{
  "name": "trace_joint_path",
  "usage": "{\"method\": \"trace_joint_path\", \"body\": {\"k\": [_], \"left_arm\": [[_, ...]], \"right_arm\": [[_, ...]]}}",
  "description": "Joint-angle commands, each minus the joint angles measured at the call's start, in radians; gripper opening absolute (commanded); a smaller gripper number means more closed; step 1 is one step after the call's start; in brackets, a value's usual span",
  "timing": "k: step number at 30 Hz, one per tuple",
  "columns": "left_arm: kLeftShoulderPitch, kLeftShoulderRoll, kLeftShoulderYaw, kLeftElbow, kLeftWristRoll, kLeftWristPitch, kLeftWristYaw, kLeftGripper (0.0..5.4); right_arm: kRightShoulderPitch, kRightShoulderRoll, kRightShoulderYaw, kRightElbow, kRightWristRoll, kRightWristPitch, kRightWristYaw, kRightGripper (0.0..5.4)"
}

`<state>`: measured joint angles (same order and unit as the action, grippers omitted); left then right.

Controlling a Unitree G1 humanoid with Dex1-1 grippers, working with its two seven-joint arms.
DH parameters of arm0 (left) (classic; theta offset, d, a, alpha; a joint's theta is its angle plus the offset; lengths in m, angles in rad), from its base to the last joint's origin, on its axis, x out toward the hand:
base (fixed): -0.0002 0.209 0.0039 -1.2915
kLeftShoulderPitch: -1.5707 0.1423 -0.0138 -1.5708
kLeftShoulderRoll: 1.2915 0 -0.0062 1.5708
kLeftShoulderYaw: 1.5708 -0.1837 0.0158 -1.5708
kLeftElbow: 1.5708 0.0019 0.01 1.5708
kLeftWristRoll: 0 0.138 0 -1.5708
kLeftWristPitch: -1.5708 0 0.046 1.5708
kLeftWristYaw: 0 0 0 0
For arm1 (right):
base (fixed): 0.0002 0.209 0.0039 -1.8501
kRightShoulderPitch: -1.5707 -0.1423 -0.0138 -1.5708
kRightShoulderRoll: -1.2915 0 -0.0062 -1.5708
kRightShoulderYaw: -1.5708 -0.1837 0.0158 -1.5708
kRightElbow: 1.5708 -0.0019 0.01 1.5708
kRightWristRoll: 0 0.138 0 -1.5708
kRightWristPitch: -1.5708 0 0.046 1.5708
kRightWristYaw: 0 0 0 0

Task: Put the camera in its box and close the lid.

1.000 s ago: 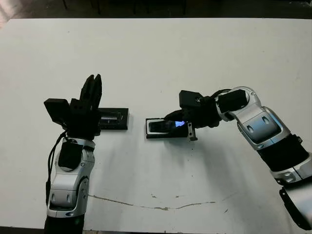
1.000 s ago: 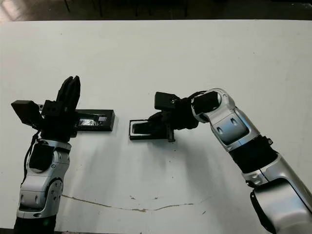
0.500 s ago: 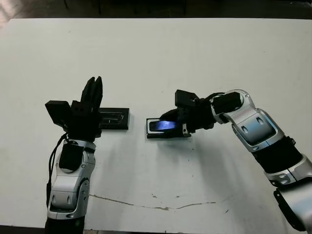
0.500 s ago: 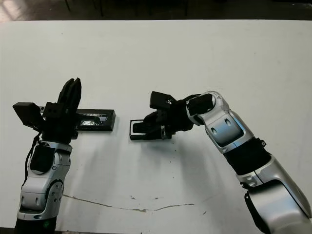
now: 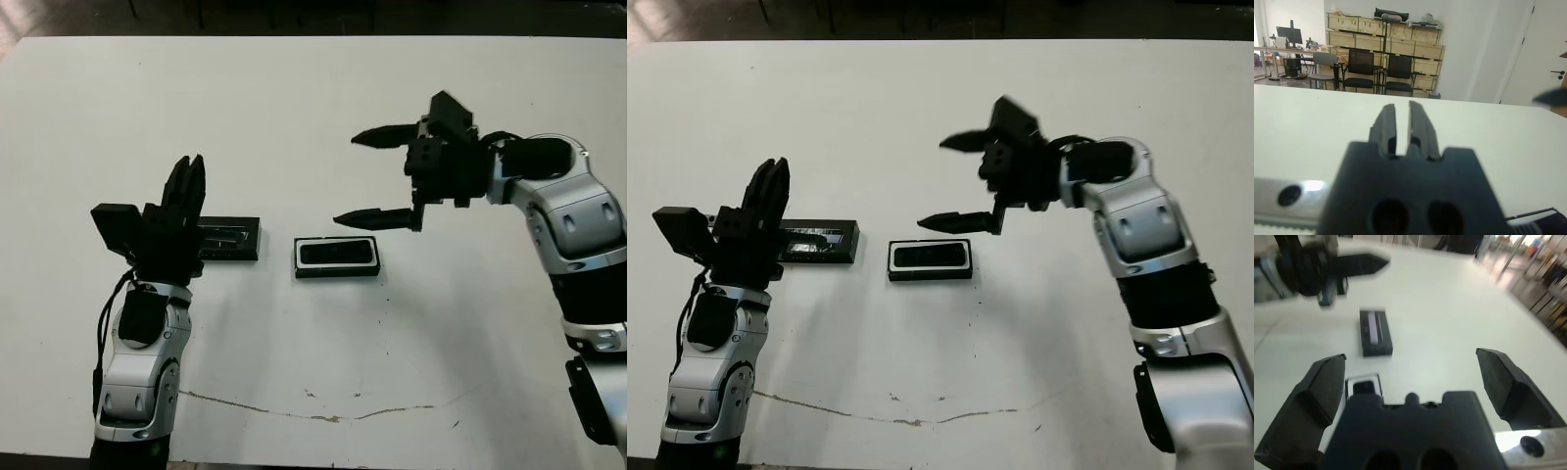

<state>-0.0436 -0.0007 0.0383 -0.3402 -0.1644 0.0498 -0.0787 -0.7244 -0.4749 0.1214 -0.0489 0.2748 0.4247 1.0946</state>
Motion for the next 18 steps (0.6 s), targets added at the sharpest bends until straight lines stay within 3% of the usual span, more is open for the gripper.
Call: {"method": "trace_joint_path", "body": {"k": [1,4,7,18], "left_arm": [[0.015,0.008,0.005,0.009,0.0,0.011,0.002,0.0],[0.015,0.009,0.007,0.009,-0.001,0.012,0.001,0.0],[0.015,0.01,0.007,0.007,-0.002,0.015,0.001,0.0],[0.011,0.012,0.01,0.013,-0.008,0.009,-0.006,0.0]], "right_arm": [[0.078,0.022,-0.092,-0.089,0.06,0.04,-0.115,5.39],[0.181,0.087,-0.154,-0.229,0.046,0.092,-0.347,5.3],[0.297,0.124,-0.127,-0.347,-0.057,0.052,-0.528,4.77],[0.57,0.132,0.06,-0.473,-0.279,-0.102,-0.689,2.35]]}}
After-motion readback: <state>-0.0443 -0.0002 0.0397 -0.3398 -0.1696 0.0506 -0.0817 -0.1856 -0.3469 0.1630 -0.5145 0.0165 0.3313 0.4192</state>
